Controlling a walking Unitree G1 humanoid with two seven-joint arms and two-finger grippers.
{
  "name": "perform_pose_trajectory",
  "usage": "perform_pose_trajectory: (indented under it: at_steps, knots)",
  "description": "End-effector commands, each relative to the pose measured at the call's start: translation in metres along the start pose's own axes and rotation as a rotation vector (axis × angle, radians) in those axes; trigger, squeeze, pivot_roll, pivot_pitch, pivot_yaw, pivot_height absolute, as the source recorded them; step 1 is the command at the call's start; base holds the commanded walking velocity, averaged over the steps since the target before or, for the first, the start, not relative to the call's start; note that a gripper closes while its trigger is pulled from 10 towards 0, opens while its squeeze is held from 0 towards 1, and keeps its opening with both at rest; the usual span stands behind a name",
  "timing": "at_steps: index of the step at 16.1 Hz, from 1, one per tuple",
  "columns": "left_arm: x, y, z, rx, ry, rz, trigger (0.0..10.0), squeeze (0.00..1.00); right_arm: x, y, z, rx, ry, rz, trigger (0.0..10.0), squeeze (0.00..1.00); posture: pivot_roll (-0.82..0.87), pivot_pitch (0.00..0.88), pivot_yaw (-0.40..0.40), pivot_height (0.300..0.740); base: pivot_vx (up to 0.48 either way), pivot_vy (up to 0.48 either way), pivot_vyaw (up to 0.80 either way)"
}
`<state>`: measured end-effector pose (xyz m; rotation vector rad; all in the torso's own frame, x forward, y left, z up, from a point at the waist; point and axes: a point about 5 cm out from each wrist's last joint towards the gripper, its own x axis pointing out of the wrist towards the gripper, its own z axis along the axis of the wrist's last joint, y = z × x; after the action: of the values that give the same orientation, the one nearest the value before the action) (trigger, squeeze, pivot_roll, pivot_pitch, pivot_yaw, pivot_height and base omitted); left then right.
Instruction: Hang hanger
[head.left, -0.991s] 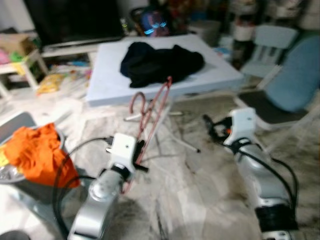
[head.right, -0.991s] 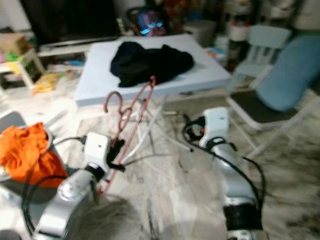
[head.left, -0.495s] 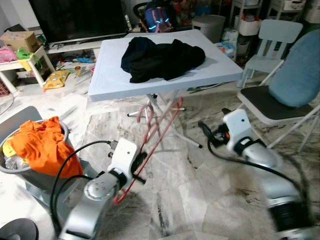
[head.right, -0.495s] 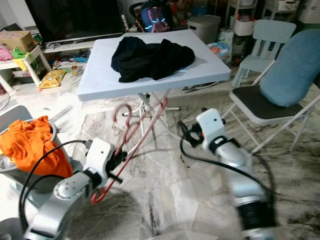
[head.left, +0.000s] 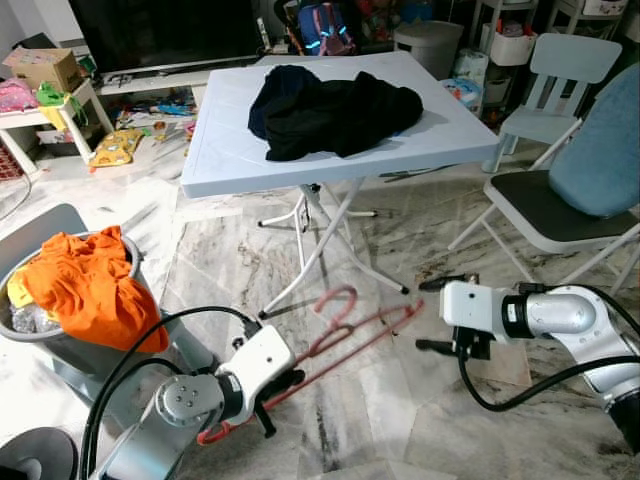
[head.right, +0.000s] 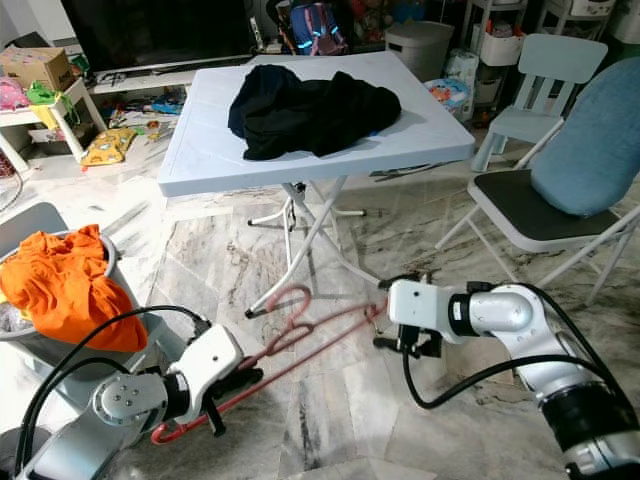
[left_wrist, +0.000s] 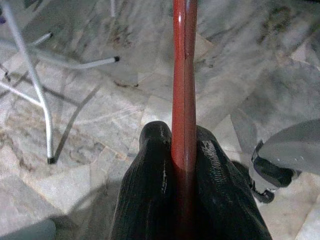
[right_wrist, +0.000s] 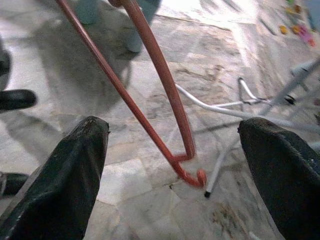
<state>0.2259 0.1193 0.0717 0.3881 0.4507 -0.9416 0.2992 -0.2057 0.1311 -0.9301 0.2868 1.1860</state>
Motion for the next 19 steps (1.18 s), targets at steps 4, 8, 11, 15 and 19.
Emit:
perform_pose_trajectory:
  at_steps: [4,8,11,15,19]
  knots:
    - [0.011,-0.004,0.020,0.086,-0.079,-0.055,10.0,0.00,0.007,-0.001,0.012,-0.090,-0.011,0.155,10.0,0.00,-0.08,0.000,0.050,0.740,0.000,0.000,0.00]
    - [0.018,-0.012,0.029,0.143,-0.141,-0.115,10.0,0.00,0.002,-0.011,0.011,-0.124,0.048,0.233,10.0,0.00,-0.08,0.000,0.057,0.740,0.000,0.000,0.00]
    - [0.018,-0.013,0.028,0.155,-0.141,-0.149,10.0,0.00,0.001,-0.019,0.011,-0.147,0.095,0.252,9.7,0.00,-0.08,0.000,0.068,0.740,0.000,0.000,0.00]
    - [0.018,-0.011,0.027,0.175,-0.139,-0.158,10.0,0.00,-0.001,-0.016,0.006,-0.155,0.145,0.312,0.0,0.00,-0.08,0.000,0.074,0.740,0.000,0.000,0.00]
    - [0.019,-0.011,0.027,0.185,-0.137,-0.167,10.0,0.00,-0.009,-0.014,-0.007,-0.161,0.259,0.378,0.0,0.00,-0.08,0.000,0.073,0.740,0.000,0.000,0.00]
